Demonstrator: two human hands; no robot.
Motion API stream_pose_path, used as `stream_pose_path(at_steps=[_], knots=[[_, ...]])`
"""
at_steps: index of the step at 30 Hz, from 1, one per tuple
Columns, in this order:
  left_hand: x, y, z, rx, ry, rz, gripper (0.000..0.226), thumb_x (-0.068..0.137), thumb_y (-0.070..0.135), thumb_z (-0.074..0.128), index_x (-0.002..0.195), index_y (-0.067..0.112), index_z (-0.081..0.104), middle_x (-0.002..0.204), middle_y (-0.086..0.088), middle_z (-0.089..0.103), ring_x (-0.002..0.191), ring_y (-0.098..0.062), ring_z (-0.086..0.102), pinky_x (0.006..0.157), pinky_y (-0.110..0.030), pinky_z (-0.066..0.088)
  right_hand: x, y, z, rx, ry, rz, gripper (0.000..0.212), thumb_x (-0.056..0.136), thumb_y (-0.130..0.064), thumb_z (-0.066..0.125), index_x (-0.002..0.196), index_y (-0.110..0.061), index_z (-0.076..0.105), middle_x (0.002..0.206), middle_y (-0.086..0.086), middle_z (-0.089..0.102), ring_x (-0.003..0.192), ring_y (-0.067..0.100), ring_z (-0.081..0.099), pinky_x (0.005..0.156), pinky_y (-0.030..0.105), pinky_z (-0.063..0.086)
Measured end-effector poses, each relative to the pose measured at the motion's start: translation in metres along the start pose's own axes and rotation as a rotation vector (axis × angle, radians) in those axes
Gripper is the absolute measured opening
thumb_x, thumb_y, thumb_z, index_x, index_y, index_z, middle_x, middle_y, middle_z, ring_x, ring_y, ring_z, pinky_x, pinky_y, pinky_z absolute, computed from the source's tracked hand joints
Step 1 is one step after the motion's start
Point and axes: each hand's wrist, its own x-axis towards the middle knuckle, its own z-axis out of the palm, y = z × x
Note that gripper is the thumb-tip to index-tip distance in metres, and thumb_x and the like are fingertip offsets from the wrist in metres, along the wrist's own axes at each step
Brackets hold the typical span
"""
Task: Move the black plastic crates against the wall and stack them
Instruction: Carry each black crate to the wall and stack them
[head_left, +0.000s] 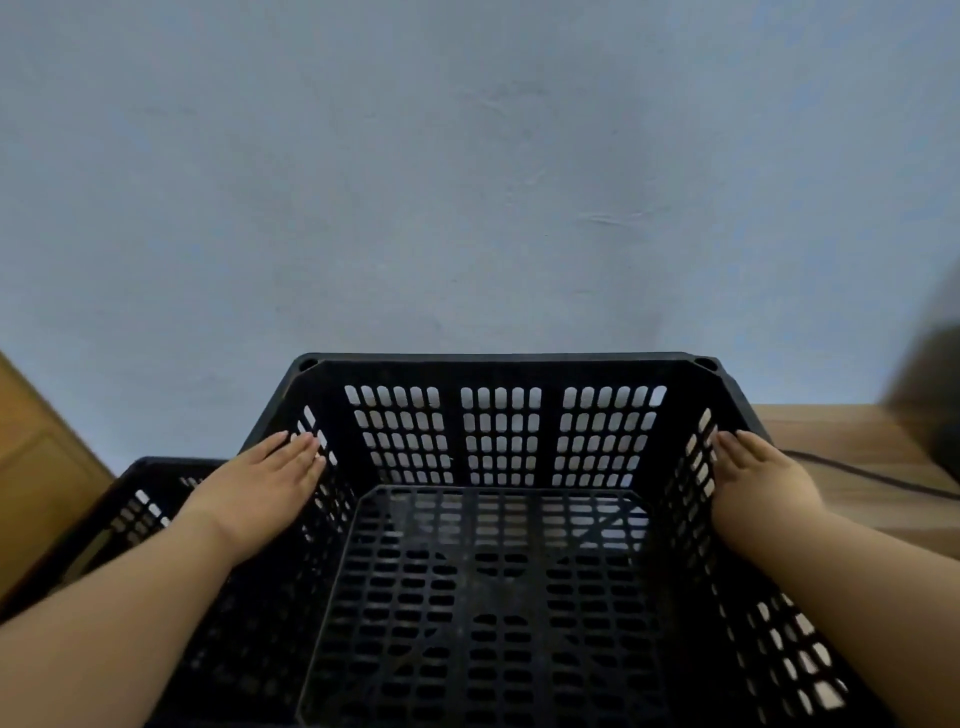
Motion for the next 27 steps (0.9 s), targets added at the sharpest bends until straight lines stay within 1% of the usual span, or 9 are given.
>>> stream_pose_path(at_steps=[9, 12, 15, 16, 17, 20, 22, 24, 27], knots=[[0.107, 0.026, 0.046, -0.034, 0.037, 0.186, 0.056, 0.099, 0.008, 0.019, 0.147, 0.003, -0.01, 0.158, -0.016, -0.012, 0.145, -0.026, -0.012, 0.114, -0.039, -0.012, 0.08, -0.026, 0.029, 0.012, -0.035, -0.043, 0.056, 0.1, -0.034, 0.015, 0.148, -0.006, 0.008, 0.159, 0.017, -0.003, 0.147, 0.029, -0.008, 0.116, 0.043, -0.011], [0.134, 0.035, 0.07, -0.052, 0.056, 0.269, 0.055, 0.098, 0.007, 0.017, 0.146, 0.001, -0.009, 0.158, -0.018, -0.011, 0.146, -0.028, -0.01, 0.114, -0.04, -0.012, 0.101, -0.044, 0.04, 0.071, -0.07, -0.059, 0.055, 0.1, -0.029, 0.017, 0.147, -0.001, 0.012, 0.158, 0.019, -0.002, 0.147, 0.031, -0.008, 0.101, 0.046, -0.034], [0.158, 0.06, 0.114, -0.147, 0.313, 0.358, 0.05, 0.094, 0.004, 0.017, 0.142, -0.004, 0.03, 0.151, -0.024, 0.024, 0.144, -0.031, 0.017, 0.118, -0.042, 0.002, 0.116, -0.064, 0.057, 0.272, 0.084, -0.138, 0.053, 0.089, -0.017, 0.026, 0.125, 0.02, 0.042, 0.139, 0.036, 0.038, 0.135, 0.044, 0.035, 0.102, 0.042, -0.034], [0.166, 0.066, 0.133, -0.171, 0.252, 0.312, 0.049, 0.093, 0.003, 0.015, 0.127, -0.007, 0.05, 0.136, -0.028, 0.047, 0.14, -0.032, 0.026, 0.067, -0.028, -0.022, 0.121, -0.07, 0.058, 0.269, 0.101, -0.13, 0.053, 0.078, -0.016, 0.031, 0.099, 0.025, 0.058, 0.113, 0.04, 0.058, 0.112, 0.048, 0.057, 0.112, 0.038, -0.021], [0.175, 0.075, 0.152, -0.204, 0.28, 0.255, 0.052, 0.094, 0.002, 0.01, 0.114, -0.011, 0.057, 0.125, -0.031, 0.056, 0.14, -0.032, 0.022, 0.071, -0.036, 0.039, 0.132, -0.08, 0.066, 0.353, 0.189, -0.095, 0.052, 0.069, -0.017, 0.032, 0.078, 0.023, 0.064, 0.093, 0.039, 0.065, 0.092, 0.049, 0.065, 0.116, 0.035, -0.012], [0.195, 0.101, 0.196, -0.267, 0.538, 0.192, 0.049, 0.096, 0.005, 0.004, 0.136, -0.018, 0.021, 0.153, -0.035, 0.005, 0.145, -0.037, -0.006, 0.099, -0.043, 0.028, 0.152, -0.096, 0.092, 0.341, 0.044, -0.152, 0.055, 0.074, -0.018, 0.032, 0.087, 0.028, 0.059, 0.112, 0.043, 0.053, 0.108, 0.053, 0.056, 0.115, 0.036, -0.011], [0.202, 0.118, 0.211, -0.284, 0.52, 0.225, 0.05, 0.096, 0.006, 0.006, 0.141, -0.016, 0.004, 0.153, -0.033, -0.006, 0.144, -0.041, -0.005, 0.096, -0.042, 0.031, 0.163, -0.108, 0.104, 0.389, 0.161, -0.141, 0.054, 0.068, -0.021, 0.033, 0.074, 0.023, 0.063, 0.094, 0.042, 0.062, 0.093, 0.054, 0.062, 0.117, 0.038, -0.007], [0.203, 0.132, 0.22, -0.319, 0.383, 0.249, 0.05, 0.097, 0.008, 0.007, 0.14, -0.017, 0.006, 0.153, -0.034, -0.003, 0.144, -0.042, 0.001, 0.094, -0.043, 0.032, 0.172, -0.127, 0.118, 0.457, 0.216, -0.142, 0.049, 0.071, -0.016, 0.031, 0.068, 0.019, 0.066, 0.085, 0.04, 0.064, 0.09, 0.053, 0.062, 0.117, 0.038, -0.005], [0.202, 0.146, 0.228, -0.336, 0.241, 0.282, 0.047, 0.097, 0.008, 0.008, 0.128, -0.017, 0.033, 0.153, -0.034, 0.001, 0.136, -0.037, 0.03, 0.094, -0.042, 0.033, 0.183, -0.14, 0.152, 0.423, 0.294, -0.212, 0.066, 0.096, -0.013, 0.003, 0.092, 0.023, 0.058, 0.126, 0.055, 0.027, 0.128, 0.055, 0.034, 0.116, 0.042, -0.001]])
